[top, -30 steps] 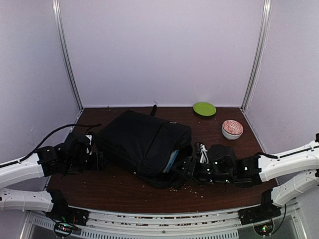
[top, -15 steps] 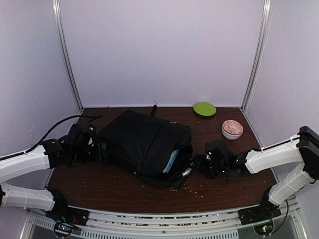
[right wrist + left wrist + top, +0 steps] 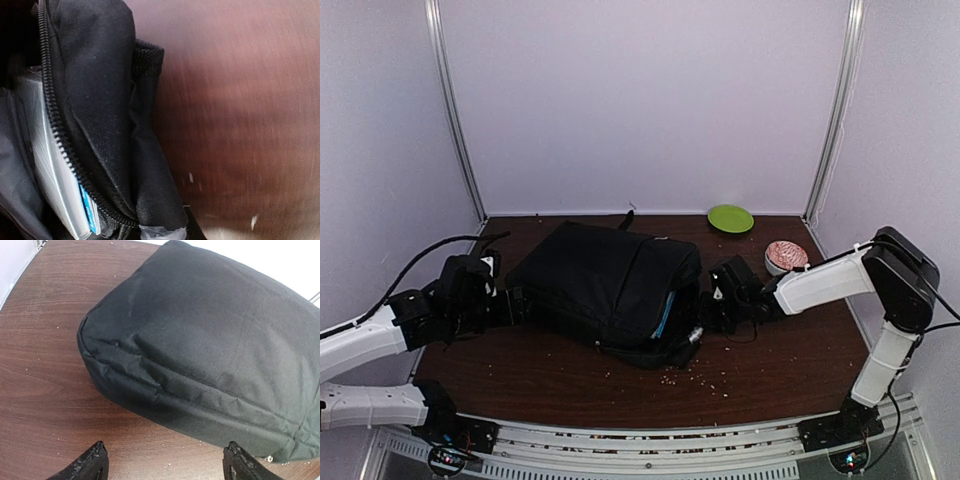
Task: Pack the student bag
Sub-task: Adjust the student bag at the center of the board.
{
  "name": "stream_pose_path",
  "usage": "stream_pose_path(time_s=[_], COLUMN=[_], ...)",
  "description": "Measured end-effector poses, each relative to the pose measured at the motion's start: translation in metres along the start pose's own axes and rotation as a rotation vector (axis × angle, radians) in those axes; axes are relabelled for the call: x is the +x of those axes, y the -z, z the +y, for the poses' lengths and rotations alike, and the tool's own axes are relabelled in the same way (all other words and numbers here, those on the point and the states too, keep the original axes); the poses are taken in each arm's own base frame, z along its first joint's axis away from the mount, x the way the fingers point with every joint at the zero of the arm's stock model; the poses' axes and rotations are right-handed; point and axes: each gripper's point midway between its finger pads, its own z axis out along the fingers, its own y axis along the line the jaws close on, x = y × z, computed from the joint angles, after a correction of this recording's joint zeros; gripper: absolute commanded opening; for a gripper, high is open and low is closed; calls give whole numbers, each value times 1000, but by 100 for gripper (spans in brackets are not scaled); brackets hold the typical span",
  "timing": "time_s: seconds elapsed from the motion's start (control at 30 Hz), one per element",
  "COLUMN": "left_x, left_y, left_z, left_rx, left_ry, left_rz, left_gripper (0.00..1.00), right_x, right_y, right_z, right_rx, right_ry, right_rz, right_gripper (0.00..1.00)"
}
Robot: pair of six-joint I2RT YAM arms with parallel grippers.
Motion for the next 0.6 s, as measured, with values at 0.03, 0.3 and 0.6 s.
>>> stream_pose_path(time_s=[0.03,0.3,0.6], left_x=[0,17,29], left_y=[0,-5,-16], left_z=[0,4,-4], left_rx=[1,7,36], left_ry=[0,-10,-53], left_rz=[-2,38,104], left_gripper=[80,78,77], right_x=[-7,-63,-91], right_y=[-2,-13,35], right_z=[2,31,37], right_rx=[10,73,81], right_ry=[14,160,200], right_rz=[1,-14,-180], right_gripper=[0,26,57])
